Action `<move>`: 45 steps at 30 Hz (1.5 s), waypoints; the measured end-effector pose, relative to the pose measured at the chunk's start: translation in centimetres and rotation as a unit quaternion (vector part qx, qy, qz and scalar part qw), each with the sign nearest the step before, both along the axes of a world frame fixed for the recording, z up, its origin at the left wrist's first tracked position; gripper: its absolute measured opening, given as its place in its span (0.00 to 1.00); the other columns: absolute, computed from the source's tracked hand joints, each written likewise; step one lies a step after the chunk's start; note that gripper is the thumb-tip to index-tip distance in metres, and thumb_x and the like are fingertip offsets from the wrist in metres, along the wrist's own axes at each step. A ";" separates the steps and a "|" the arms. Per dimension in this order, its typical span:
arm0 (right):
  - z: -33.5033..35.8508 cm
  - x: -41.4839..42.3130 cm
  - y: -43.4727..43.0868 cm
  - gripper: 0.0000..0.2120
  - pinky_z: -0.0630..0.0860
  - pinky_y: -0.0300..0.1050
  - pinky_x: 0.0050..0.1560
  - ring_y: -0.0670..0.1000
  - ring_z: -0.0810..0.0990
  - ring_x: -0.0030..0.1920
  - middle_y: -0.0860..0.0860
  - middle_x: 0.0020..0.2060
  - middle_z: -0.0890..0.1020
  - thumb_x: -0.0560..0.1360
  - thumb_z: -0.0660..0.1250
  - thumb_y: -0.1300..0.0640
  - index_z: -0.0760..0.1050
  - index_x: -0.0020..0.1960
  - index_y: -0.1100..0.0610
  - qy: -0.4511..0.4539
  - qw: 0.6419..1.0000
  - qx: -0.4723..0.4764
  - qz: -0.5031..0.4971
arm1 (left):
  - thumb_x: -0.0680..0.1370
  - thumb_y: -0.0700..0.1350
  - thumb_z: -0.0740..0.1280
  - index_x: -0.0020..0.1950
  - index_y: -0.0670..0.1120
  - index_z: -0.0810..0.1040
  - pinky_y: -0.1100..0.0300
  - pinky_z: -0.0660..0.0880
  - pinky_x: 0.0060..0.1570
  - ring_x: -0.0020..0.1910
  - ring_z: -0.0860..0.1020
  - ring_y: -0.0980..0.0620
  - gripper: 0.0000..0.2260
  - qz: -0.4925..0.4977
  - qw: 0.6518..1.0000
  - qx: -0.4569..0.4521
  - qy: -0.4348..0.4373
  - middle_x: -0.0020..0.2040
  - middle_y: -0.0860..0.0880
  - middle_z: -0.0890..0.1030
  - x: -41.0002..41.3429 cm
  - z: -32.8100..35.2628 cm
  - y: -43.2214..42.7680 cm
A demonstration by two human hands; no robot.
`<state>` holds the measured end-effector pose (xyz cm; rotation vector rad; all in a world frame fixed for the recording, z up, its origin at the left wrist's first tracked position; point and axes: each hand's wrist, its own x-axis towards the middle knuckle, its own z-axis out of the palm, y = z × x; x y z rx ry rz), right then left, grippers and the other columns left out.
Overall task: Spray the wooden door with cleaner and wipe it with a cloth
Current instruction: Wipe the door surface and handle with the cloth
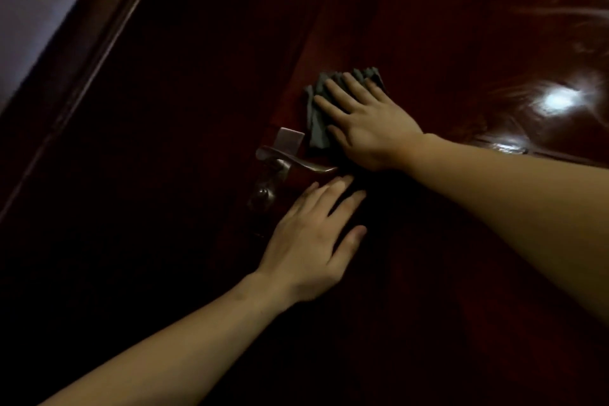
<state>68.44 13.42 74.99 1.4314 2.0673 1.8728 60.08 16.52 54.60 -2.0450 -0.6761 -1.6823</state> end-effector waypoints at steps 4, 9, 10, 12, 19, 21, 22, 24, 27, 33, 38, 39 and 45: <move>-0.2 -0.6 0.2 0.29 0.37 0.52 0.81 0.52 0.38 0.83 0.48 0.84 0.43 0.86 0.41 0.43 0.39 0.84 0.47 -0.055 0.995 -0.079 0.015 | 0.85 0.56 0.54 0.76 0.48 0.71 0.46 0.68 0.74 0.75 0.69 0.47 0.22 0.068 0.998 -0.004 -0.005 0.76 0.45 0.71 -4.0 -3.2 2.1; -1.6 0.0 0.6 0.33 0.36 0.51 0.80 0.50 0.35 0.81 0.47 0.83 0.41 0.80 0.32 0.38 0.33 0.83 0.47 -0.132 0.987 -0.087 -0.009 | 0.85 0.59 0.53 0.84 0.52 0.55 0.44 0.55 0.82 0.85 0.49 0.48 0.28 0.101 0.993 -0.016 0.062 0.86 0.46 0.50 -8.1 -8.7 6.1; -1.9 0.2 0.4 0.34 0.36 0.51 0.79 0.50 0.36 0.82 0.47 0.83 0.41 0.79 0.32 0.38 0.33 0.83 0.47 -0.138 0.986 -0.091 -0.011 | 0.86 0.60 0.52 0.85 0.52 0.52 0.45 0.53 0.82 0.85 0.46 0.49 0.29 0.094 0.992 -0.016 0.081 0.86 0.46 0.48 -8.4 -9.2 6.5; -2.1 0.4 -0.2 0.35 0.37 0.48 0.79 0.50 0.39 0.82 0.47 0.83 0.44 0.78 0.34 0.40 0.37 0.84 0.47 -0.128 0.985 -0.112 -0.002 | 0.86 0.61 0.51 0.85 0.53 0.46 0.47 0.50 0.83 0.85 0.45 0.51 0.31 0.075 0.993 -0.014 0.087 0.86 0.48 0.47 -8.4 -9.3 6.7; -2.3 -2.2 -1.8 0.25 0.61 0.51 0.79 0.54 0.63 0.79 0.53 0.80 0.65 0.85 0.56 0.56 0.60 0.82 0.51 0.122 0.973 -0.082 0.176 | 0.86 0.61 0.49 0.85 0.50 0.45 0.51 0.47 0.82 0.85 0.47 0.53 0.30 0.037 0.999 -0.006 0.008 0.86 0.50 0.47 -6.8 -9.9 7.5; -2.7 -3.7 -2.2 0.23 0.61 0.44 0.76 0.54 0.66 0.78 0.52 0.79 0.67 0.86 0.56 0.55 0.63 0.81 0.50 0.148 0.961 -0.107 0.208 | 0.86 0.59 0.51 0.84 0.49 0.46 0.56 0.44 0.82 0.84 0.46 0.57 0.30 0.022 0.999 0.005 -0.037 0.85 0.52 0.49 -6.3 -10.1 7.8; -3.1 -4.7 -2.4 0.23 0.61 0.42 0.75 0.53 0.67 0.77 0.51 0.78 0.68 0.86 0.57 0.55 0.64 0.80 0.50 0.123 0.962 -0.132 0.204 | 0.86 0.58 0.53 0.84 0.48 0.47 0.58 0.43 0.82 0.84 0.44 0.59 0.30 0.020 0.998 0.012 -0.050 0.84 0.52 0.51 -6.2 -10.1 7.8; -4.3 -6.4 -2.3 0.24 0.62 0.48 0.78 0.53 0.65 0.78 0.50 0.81 0.63 0.86 0.57 0.54 0.61 0.81 0.49 0.030 0.973 -0.183 0.141 | 0.86 0.58 0.52 0.84 0.46 0.51 0.57 0.45 0.83 0.84 0.47 0.58 0.29 0.015 0.998 0.024 -0.054 0.83 0.49 0.56 -6.2 -10.2 8.1; -6.0 -6.6 -1.1 0.28 0.52 0.44 0.78 0.51 0.52 0.82 0.48 0.84 0.46 0.86 0.52 0.55 0.49 0.84 0.48 -0.125 0.980 -0.156 0.012 | 0.86 0.58 0.49 0.82 0.43 0.58 0.51 0.50 0.83 0.83 0.55 0.49 0.28 0.016 0.999 0.025 -0.041 0.81 0.46 0.60 -6.3 -10.1 8.4; -7.0 -2.7 -1.5 0.26 0.62 0.59 0.76 0.65 0.66 0.77 0.66 0.77 0.66 0.83 0.49 0.59 0.65 0.78 0.68 -0.312 0.946 0.003 0.088 | 0.85 0.55 0.55 0.82 0.43 0.57 0.54 0.48 0.83 0.83 0.54 0.50 0.29 0.032 0.998 0.027 -0.041 0.82 0.46 0.59 -6.4 -10.2 8.7; -9.9 -1.3 -2.3 0.24 0.62 0.61 0.76 0.66 0.65 0.77 0.68 0.75 0.68 0.87 0.44 0.60 0.65 0.76 0.71 -0.308 0.946 0.059 0.076 | 0.84 0.54 0.57 0.81 0.43 0.58 0.50 0.59 0.80 0.82 0.56 0.50 0.28 0.011 0.995 0.042 -0.085 0.81 0.46 0.59 -6.2 -10.7 8.5; -10.5 -1.8 -2.0 0.24 0.65 0.61 0.75 0.66 0.67 0.76 0.68 0.74 0.69 0.86 0.44 0.60 0.66 0.76 0.71 -0.291 0.952 0.058 0.076 | 0.84 0.55 0.57 0.81 0.43 0.57 0.50 0.62 0.79 0.82 0.56 0.49 0.29 0.003 0.993 0.041 -0.108 0.81 0.46 0.57 -6.0 -10.9 8.5; -14.3 -3.4 2.6 0.27 0.69 0.60 0.73 0.61 0.70 0.76 0.61 0.75 0.71 0.81 0.49 0.55 0.70 0.76 0.64 -0.205 0.975 -0.007 0.088 | 0.86 0.61 0.47 0.84 0.49 0.34 0.47 0.45 0.83 0.85 0.40 0.49 0.33 -0.026 0.987 0.108 -0.112 0.84 0.51 0.32 -5.9 -11.2 9.0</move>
